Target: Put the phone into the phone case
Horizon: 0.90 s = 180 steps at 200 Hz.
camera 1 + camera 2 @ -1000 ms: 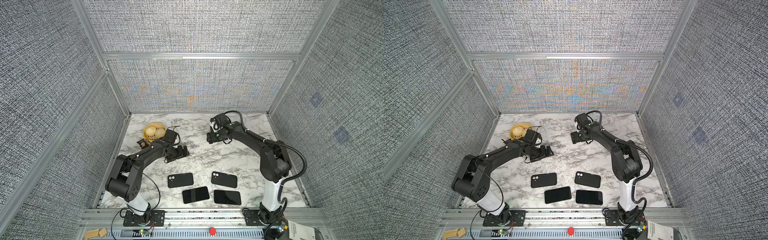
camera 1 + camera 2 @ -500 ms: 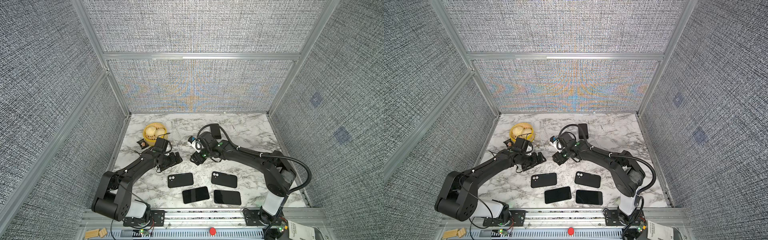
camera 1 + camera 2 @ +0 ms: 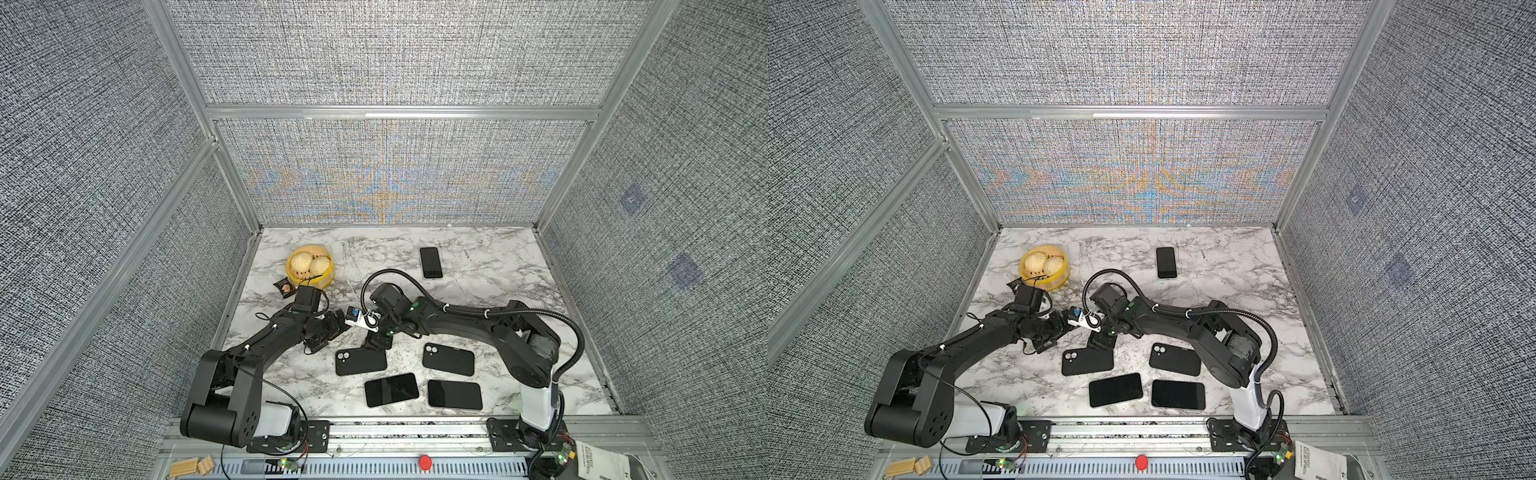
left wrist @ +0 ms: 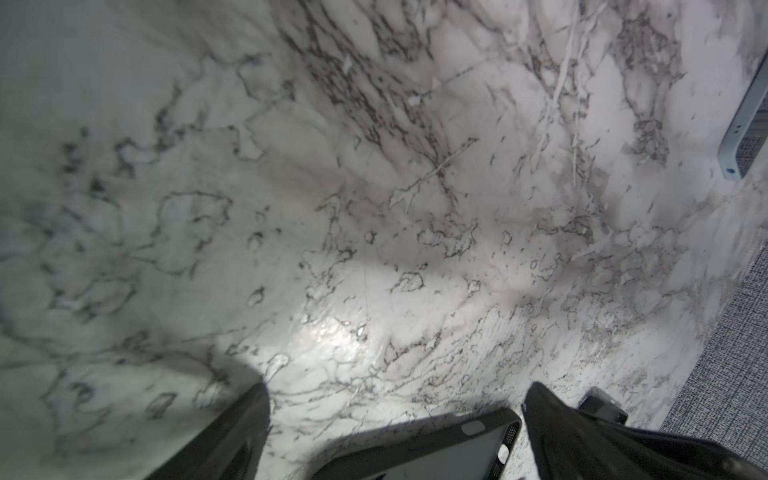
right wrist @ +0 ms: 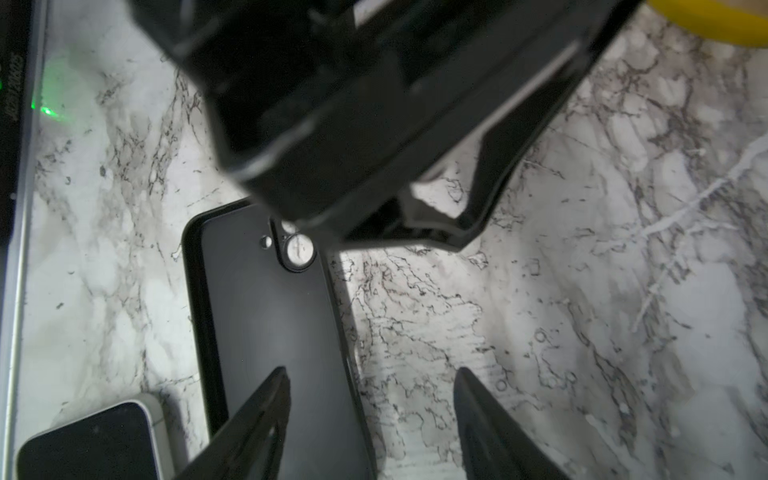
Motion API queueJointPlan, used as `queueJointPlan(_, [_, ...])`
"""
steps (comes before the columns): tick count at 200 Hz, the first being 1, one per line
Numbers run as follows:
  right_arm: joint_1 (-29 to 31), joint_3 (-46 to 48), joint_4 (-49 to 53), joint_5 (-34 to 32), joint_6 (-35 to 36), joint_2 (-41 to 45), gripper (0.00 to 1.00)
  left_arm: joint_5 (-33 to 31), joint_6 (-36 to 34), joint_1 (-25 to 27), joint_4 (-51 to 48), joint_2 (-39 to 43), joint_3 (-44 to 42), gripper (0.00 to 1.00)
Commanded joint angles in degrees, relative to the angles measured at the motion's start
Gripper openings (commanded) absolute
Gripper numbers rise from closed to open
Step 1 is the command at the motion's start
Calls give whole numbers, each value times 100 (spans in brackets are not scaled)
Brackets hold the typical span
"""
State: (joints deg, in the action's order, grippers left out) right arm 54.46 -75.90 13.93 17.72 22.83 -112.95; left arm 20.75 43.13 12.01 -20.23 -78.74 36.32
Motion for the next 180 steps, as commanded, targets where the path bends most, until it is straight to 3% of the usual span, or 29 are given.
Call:
queueJointPlan(1, [26, -125, 77, 197, 311, -163, 59, 3, 63, -100, 28, 86, -44, 96])
queueJointPlan(23, [30, -338, 146, 173, 193, -350, 46, -27, 124, -201, 18, 212, -160, 96])
queueJointPlan(38, [30, -303, -12, 189, 144, -381, 44, 7, 204, -299, 92, 320, -290, 96])
queueJointPlan(95, [38, -338, 111, 66, 290, -494, 44, 113, 382, -735, 366, 593, -685, 95])
queueJointPlan(180, [189, -327, 148, 64, 883, -498, 48, 163, 294, -867, 443, 512, -733, 94])
